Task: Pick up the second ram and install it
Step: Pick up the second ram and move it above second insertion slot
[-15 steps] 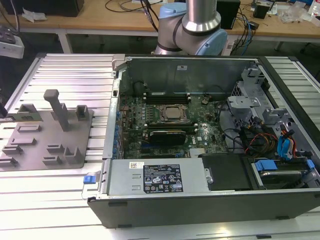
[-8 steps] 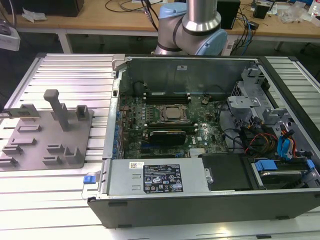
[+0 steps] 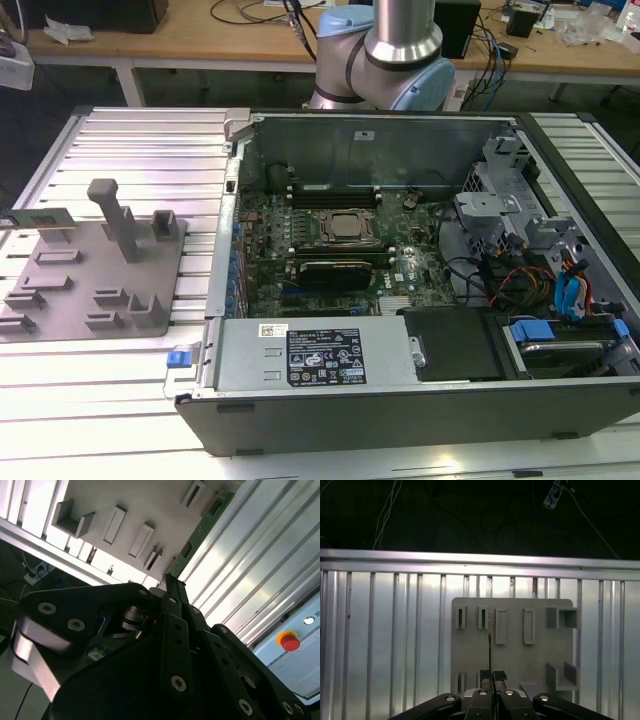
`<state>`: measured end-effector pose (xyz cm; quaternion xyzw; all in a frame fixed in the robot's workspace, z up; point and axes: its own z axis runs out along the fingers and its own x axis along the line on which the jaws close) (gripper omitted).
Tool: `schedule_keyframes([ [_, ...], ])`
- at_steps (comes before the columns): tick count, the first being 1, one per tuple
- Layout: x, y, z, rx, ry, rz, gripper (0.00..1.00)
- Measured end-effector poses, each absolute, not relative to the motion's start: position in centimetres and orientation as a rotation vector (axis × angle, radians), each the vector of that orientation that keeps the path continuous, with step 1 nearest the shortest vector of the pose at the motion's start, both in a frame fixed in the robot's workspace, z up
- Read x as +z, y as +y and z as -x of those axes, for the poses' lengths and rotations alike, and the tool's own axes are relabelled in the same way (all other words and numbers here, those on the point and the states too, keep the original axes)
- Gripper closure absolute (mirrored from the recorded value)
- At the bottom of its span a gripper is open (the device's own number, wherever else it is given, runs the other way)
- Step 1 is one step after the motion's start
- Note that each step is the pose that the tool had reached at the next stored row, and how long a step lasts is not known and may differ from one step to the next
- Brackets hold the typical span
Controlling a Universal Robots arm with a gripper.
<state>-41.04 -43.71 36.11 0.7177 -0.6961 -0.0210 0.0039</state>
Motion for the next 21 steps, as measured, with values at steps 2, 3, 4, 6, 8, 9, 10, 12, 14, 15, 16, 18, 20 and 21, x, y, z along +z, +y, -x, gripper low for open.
schedule_keyframes([
  [2, 36.6, -43.7, 41.0, -0.066, -2.182, -2.249, 0.91],
  [3, 36.9, -43.7, 41.0, -0.067, -2.182, -2.25, 0.91],
  [4, 37.2, -43.7, 41.0, -0.067, -2.182, -2.25, 0.91],
  [6, 37.6, -43.7, 41.0, -0.067, -2.182, -2.25, 0.91],
  [8, 38.0, -43.7, 41.0, -0.067, -2.182, -2.25, 0.91],
  [9, 38.1, -43.7, 41.0, -0.067, -2.182, -2.25, 0.91],
  [10, 38.3, -43.7, 41.0, -0.067, -2.182, -2.25, 0.91],
  [12, 38.8, -43.7, 41.0, -0.067, -2.182, -2.25, 0.91],
  [14, 39.1, -43.7, 41.0, -0.067, -2.182, -2.25, 0.91],
  [15, 39.4, -43.7, 41.0, -0.067, -2.182, -2.25, 0.91],
  [16, 39.6, -43.7, 41.0, -0.067, -2.182, -2.25, 0.91],
  [18, 40.0, -43.7, 41.0, -0.068, -2.182, -2.25, 0.91],
  [20, 40.5, -43.7, 41.0, -0.068, -2.182, -2.25, 0.91],
  [21, 40.7, -43.7, 41.0, -0.068, -2.182, -2.25, 0.91],
])
